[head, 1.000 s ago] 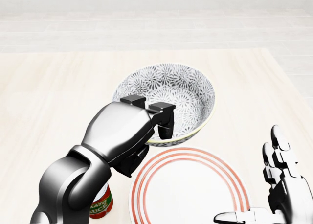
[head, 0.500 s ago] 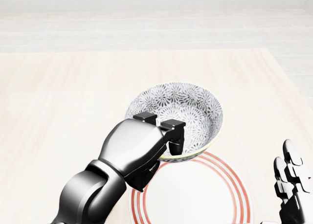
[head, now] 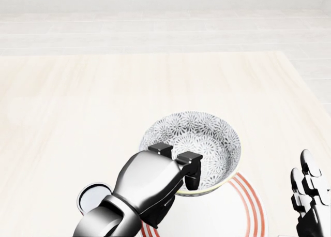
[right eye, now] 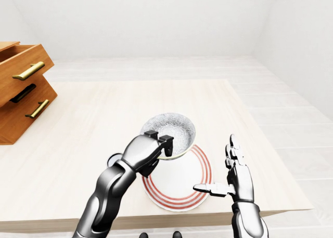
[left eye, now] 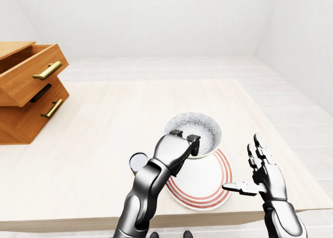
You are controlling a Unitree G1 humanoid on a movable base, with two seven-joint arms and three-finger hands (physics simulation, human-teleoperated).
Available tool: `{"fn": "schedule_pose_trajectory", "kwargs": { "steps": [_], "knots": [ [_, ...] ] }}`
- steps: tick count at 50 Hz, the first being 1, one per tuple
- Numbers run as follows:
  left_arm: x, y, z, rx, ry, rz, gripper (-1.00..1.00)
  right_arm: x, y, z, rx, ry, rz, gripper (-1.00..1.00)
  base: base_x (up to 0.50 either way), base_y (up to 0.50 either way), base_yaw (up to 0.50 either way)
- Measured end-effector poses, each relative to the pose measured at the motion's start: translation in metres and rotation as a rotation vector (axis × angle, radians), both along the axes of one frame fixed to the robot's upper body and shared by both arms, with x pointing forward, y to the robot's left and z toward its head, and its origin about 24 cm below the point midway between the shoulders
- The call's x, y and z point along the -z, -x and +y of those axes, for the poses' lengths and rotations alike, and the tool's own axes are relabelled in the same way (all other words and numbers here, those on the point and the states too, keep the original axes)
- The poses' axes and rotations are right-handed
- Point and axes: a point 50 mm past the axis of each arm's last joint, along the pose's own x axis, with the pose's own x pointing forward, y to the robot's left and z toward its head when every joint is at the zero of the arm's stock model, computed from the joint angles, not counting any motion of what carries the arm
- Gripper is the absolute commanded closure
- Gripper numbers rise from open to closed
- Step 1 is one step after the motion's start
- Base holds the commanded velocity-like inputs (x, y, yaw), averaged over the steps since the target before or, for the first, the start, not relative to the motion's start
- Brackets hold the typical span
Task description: Put the bowl on the plate.
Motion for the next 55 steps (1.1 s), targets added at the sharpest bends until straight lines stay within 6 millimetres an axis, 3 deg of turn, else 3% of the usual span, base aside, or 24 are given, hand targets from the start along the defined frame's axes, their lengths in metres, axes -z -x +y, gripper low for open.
{"fn": "schedule_pose_trajectory", "kwargs": {
  "steps": [19,55],
  "knots": [
    [0.017,0.013,-0.006,0.017,0.0,0.03,1.0,0.001,0.0,0.0,-0.003,-0.002,0.0,-1.0,0.0,0.0,0.0],
    [0.044,0.016,-0.011,0.012,-0.003,0.077,1.0,-0.002,-0.002,0.001,-0.004,0.001,-0.003,-1.0,0.0,0.0,0.0]
  ]
}}
